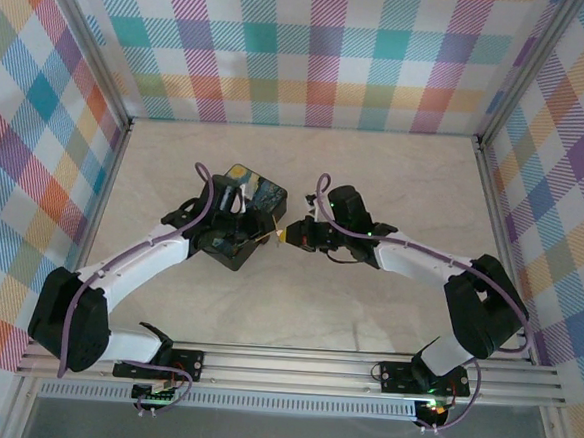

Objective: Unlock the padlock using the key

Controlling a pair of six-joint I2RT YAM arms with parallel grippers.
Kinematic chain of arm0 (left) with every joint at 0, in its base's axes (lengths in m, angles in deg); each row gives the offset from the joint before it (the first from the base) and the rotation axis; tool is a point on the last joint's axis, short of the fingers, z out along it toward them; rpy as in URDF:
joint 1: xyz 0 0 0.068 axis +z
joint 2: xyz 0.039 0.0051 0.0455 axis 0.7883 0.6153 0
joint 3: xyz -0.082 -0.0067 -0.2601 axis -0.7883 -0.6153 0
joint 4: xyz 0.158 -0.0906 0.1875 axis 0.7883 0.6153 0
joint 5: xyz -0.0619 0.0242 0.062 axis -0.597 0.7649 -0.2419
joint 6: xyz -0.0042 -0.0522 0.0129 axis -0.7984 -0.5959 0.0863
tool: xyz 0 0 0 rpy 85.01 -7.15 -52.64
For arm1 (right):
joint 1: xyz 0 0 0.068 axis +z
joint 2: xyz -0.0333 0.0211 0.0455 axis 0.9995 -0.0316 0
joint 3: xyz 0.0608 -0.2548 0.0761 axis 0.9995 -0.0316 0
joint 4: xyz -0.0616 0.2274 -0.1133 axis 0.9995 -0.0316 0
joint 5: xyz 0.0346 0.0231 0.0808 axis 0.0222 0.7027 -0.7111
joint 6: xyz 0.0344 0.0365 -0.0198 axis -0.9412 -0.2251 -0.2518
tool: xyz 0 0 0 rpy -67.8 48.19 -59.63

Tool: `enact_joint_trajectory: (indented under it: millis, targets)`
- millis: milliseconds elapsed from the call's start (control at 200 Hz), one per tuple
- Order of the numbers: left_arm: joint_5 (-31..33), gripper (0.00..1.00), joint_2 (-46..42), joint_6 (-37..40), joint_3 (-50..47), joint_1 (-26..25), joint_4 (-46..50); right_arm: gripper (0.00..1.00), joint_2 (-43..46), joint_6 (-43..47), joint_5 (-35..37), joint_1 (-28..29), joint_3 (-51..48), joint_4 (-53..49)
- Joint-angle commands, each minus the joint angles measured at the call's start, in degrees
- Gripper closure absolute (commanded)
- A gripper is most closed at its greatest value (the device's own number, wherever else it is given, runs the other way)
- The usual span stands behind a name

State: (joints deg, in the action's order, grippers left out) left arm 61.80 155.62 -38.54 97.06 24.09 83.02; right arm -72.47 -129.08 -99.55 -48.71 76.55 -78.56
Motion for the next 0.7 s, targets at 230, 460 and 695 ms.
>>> enact_joint_trajectory:
  millis: [230,460,695]
  targets:
    - [-0.5,0.83,-2.7,1.4,-1.7,0.7,-1.1,0.95,-1.7,-0.5,-1.1,1.0,0.7,1.7]
    - [-0.9,0.95,-1.9,2.1,-1.6,0.7,-1.3,0.95,-2.0,-0.9,-1.2,1.0,1.2,1.8]
    - [-1.2,1.00,-1.1,3.6,-1.2,0.8,-0.7,0.93,-1.4,0.4,-0.7,1.0,1.5,0.5]
